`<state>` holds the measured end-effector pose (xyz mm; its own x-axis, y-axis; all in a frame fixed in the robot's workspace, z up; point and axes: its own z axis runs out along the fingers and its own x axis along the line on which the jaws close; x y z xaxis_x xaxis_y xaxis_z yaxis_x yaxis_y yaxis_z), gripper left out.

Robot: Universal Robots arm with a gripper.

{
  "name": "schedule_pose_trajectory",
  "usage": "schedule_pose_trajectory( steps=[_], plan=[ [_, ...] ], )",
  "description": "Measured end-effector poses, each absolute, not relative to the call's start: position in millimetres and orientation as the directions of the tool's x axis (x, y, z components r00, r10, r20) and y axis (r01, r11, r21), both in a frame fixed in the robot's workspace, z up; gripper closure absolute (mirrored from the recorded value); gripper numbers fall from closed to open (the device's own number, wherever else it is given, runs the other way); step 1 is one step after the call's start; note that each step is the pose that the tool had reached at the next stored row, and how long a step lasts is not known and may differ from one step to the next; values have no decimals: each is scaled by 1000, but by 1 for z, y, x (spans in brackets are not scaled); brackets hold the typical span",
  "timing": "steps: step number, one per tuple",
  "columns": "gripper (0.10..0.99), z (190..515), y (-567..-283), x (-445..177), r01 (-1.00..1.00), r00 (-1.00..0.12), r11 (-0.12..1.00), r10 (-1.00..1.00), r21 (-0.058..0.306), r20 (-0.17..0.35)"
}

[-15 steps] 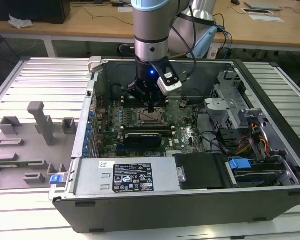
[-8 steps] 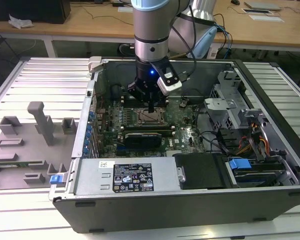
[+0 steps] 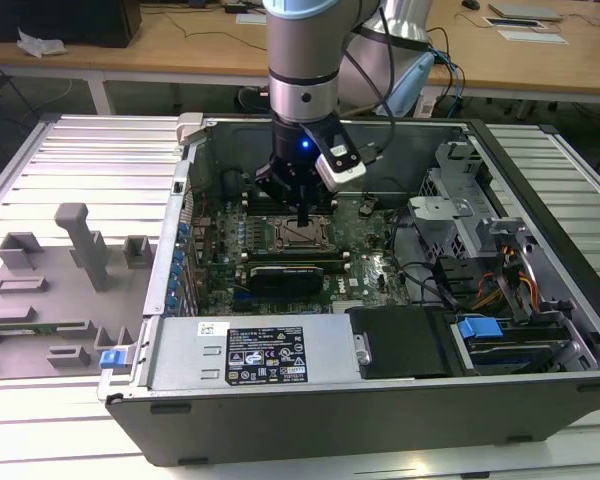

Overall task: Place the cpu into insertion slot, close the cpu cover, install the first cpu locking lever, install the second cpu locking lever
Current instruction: 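Install the second cpu locking lever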

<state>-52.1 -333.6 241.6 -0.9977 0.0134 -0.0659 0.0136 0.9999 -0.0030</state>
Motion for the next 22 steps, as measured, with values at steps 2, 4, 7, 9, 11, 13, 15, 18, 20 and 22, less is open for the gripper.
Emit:
schedule_pose_trajectory(
  steps=[2,4,7,9,11,13,15,18,20,22],
  plan=[
    [980,243,-335,-52,13,-998,1000,13,-3,-66],
    [980,243,-338,-52,14,-998,1000,13,-3,-66],
    [980,243,-346,-52,14,-998,1000,13,-3,-66],
    [980,243,-351,-52,14,-998,1000,13,-3,-66],
    [980,243,-358,-52,14,-998,1000,13,-3,-66],
    [980,243,-362,-52,14,-998,1000,13,-3,-66],
    [980,243,-362,-52,14,-998,1000,13,-2,-61],
    [980,243,-362,-51,14,-1000,1000,14,6,-7],
    [980,243,-362,-51,14,-1000,1000,14,6,-7],
    [980,242,-362,-52,14,-1000,1000,14,6,-7]
  ],
)
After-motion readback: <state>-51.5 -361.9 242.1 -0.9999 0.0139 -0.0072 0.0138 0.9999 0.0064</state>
